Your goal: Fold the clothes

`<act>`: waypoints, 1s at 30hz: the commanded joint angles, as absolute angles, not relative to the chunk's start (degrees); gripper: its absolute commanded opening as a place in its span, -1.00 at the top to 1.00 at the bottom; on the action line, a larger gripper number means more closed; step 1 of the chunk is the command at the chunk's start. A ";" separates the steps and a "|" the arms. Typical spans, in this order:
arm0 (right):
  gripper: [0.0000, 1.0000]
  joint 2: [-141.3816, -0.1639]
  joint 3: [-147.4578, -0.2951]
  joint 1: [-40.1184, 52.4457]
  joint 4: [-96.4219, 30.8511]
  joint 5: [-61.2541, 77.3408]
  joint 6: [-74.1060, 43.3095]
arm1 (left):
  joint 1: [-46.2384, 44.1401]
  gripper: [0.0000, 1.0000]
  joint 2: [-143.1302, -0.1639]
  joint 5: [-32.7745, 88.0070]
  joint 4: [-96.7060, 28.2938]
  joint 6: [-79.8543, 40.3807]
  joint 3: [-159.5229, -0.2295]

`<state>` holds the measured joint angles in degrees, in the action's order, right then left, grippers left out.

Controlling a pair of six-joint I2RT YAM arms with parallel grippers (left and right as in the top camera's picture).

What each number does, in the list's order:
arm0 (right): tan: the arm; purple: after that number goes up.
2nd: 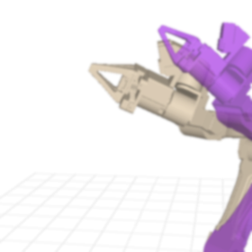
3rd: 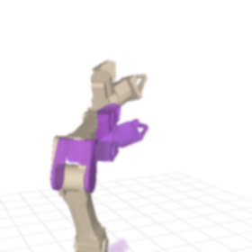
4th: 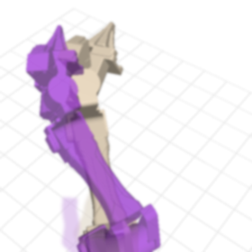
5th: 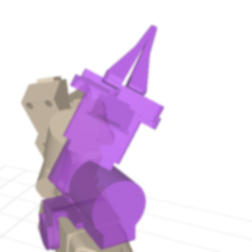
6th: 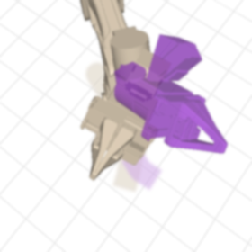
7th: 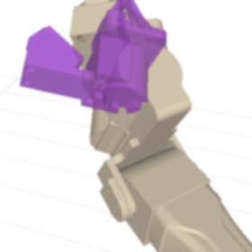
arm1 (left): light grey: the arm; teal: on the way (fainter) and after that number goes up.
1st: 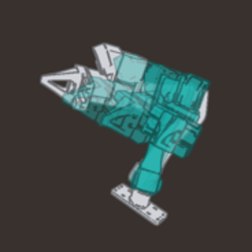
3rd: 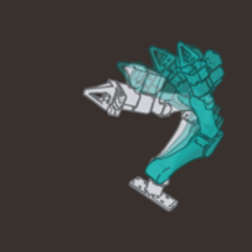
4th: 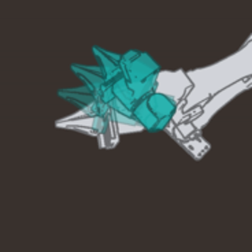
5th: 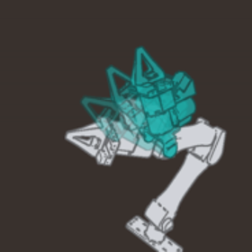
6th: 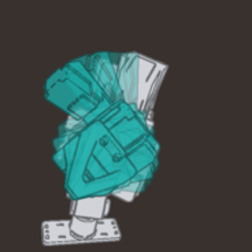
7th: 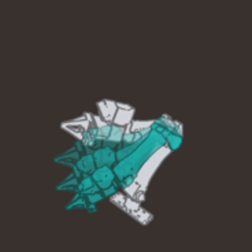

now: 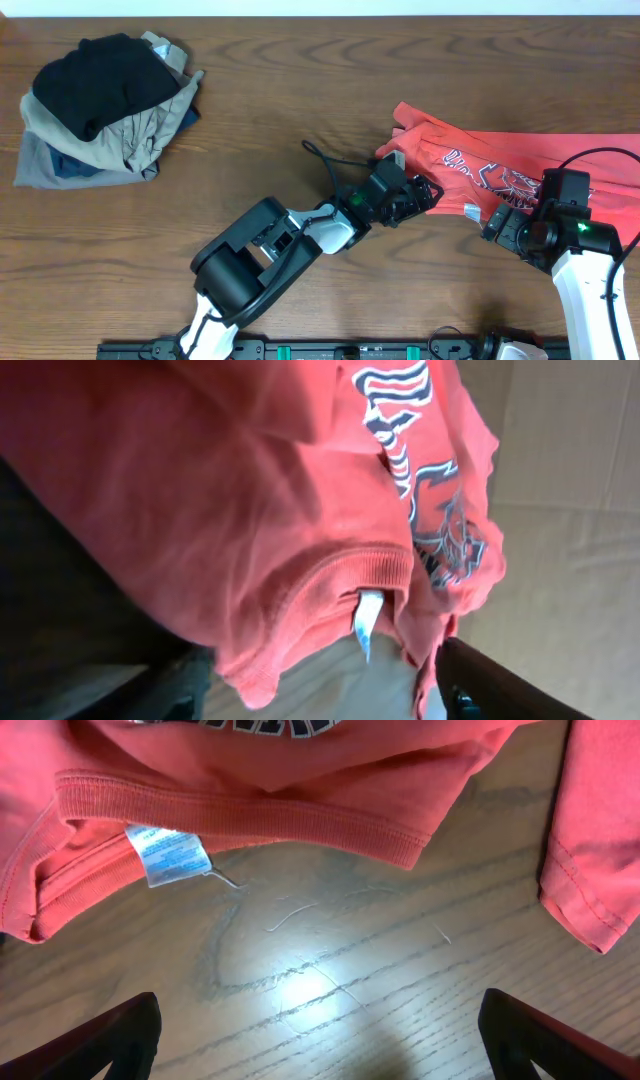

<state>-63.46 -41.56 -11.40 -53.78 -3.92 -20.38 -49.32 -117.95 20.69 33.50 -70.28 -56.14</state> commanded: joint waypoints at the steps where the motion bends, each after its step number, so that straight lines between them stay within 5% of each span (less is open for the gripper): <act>1: -0.99 -63.22 -42.00 -12.21 -53.80 -4.69 -20.99 | -49.89 -0.43 -119.83 17.15 32.45 -71.92 -56.18; 8: -0.99 -63.22 -42.00 -12.21 -53.80 -4.54 -20.99 | -51.92 -0.16 -119.90 12.67 31.94 -71.88 -56.18; 15: -0.98 -63.22 -42.00 -12.21 -54.02 -4.49 -20.99 | -51.94 0.88 -119.92 8.27 29.23 -70.08 -56.18; 21: -0.98 -63.22 -42.00 -12.21 -53.69 -4.51 -20.99 | -48.80 0.88 -117.82 13.41 27.05 -47.66 -56.16; 30: -0.98 -63.75 -42.00 -12.21 -51.83 -4.51 -20.97 | -28.08 0.88 -97.67 6.02 -2.44 -27.64 -56.18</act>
